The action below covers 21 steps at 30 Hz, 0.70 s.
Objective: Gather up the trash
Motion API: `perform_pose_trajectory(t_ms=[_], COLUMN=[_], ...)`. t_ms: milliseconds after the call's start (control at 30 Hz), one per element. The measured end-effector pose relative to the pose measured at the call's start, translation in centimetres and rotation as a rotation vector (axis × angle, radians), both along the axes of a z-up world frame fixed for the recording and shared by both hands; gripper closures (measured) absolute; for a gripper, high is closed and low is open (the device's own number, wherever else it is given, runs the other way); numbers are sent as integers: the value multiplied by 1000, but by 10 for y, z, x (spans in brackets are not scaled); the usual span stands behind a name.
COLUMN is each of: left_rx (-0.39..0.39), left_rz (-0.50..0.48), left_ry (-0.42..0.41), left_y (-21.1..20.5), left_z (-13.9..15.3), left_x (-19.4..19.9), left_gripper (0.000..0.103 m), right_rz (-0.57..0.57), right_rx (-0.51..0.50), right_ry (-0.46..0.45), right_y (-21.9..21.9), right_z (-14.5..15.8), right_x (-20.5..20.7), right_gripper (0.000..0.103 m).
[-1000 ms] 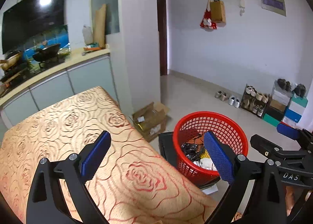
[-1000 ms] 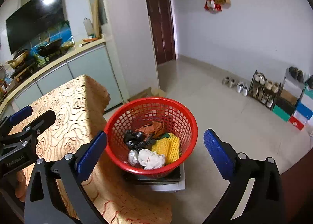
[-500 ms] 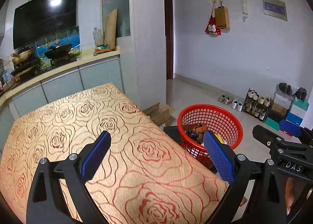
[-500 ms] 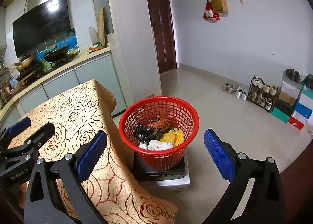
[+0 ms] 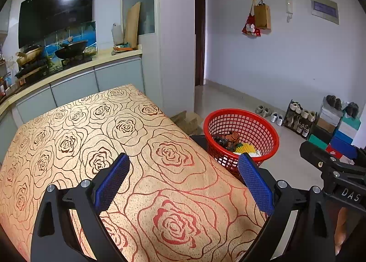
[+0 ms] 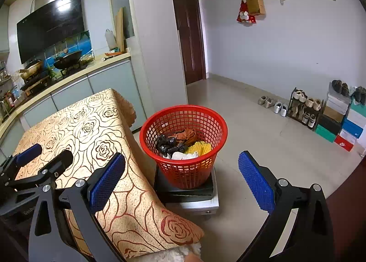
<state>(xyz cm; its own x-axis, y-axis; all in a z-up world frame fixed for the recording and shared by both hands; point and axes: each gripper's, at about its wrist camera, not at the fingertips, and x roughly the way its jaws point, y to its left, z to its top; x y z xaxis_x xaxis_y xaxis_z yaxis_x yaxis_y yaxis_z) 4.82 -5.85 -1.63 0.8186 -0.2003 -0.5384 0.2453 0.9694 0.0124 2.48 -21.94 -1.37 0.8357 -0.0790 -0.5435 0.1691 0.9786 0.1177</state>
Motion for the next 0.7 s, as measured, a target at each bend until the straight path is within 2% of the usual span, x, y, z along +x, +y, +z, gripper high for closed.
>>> perform_pose_trajectory(t_ms=[700], left_rx=[-1], left_rz=[10], left_ry=[12], left_y=[2], left_z=[1], left_x=[-6], left_gripper=[11], right_rz=[-4], right_rx=[11], right_ry=[-9], right_y=[3], right_z=[-1], right_x=[-6], right_gripper=[7])
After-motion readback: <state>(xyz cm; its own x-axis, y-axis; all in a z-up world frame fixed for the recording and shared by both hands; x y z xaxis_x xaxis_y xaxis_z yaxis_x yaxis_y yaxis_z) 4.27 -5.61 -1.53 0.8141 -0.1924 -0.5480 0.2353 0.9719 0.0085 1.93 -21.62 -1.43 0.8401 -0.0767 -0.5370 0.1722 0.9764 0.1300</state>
